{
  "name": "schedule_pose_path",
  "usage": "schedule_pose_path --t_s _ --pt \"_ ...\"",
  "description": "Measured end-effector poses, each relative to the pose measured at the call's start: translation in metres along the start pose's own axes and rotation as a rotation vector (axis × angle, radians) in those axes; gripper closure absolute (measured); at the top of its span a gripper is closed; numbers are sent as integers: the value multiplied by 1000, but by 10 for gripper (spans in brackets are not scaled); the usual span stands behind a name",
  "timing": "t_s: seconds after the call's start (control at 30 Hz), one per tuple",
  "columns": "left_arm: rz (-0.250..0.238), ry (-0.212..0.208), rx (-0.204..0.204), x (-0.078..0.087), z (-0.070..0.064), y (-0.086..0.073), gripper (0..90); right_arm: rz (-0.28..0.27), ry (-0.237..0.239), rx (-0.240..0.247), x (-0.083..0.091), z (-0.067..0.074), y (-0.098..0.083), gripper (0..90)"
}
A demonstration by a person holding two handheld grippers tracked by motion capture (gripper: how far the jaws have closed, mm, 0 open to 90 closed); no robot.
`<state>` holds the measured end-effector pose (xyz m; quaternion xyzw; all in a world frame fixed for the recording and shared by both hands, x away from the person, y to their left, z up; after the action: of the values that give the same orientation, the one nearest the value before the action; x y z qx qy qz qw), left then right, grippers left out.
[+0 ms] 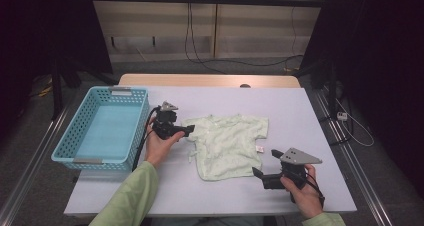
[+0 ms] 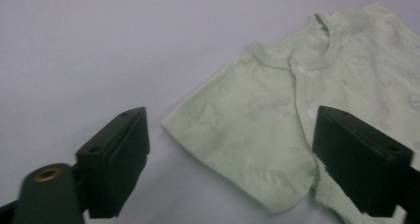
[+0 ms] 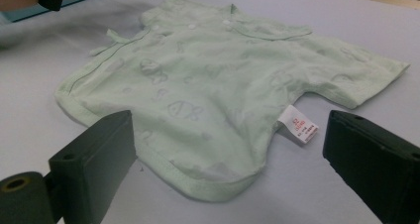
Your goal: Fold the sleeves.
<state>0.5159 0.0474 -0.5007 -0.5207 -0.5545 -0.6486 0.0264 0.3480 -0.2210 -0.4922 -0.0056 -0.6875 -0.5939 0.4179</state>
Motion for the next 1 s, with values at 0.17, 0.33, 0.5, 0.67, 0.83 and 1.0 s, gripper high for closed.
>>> schedule_pose_path --t_s 0.17,0.33,0.5,0.67,0.83,1.0 --pt "13 -2 32 -7 11 -1 315 12 11 6 -2 2 -1 55" --pt "30 2 53 -19 14 2 449 13 10 7 -2 2 -1 55" --pt "51 38 39 -27 16 7 566 12 12 13 -1 2 -1 55" --pt "78 75 15 -30 23 7 601 7 4 21 -1 2 0 56" --pt "71 92 46 -30 32 5 595 17 9 25 -2 3 -2 56" --pt "65 64 40 -32 29 4 697 27 15 30 -3 4 -3 55"
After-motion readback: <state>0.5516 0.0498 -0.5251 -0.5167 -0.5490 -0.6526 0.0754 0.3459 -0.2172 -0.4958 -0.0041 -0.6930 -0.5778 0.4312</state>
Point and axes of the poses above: each handheld gripper's, and its own axes: x roughly backward along the jaws, y roughly out of its top, z roughly to its left, the point moved 9 cm from there along -x, roughly forward along the jaws, and after that the axes turned 7 degrees about z, right-handed, at the moved point
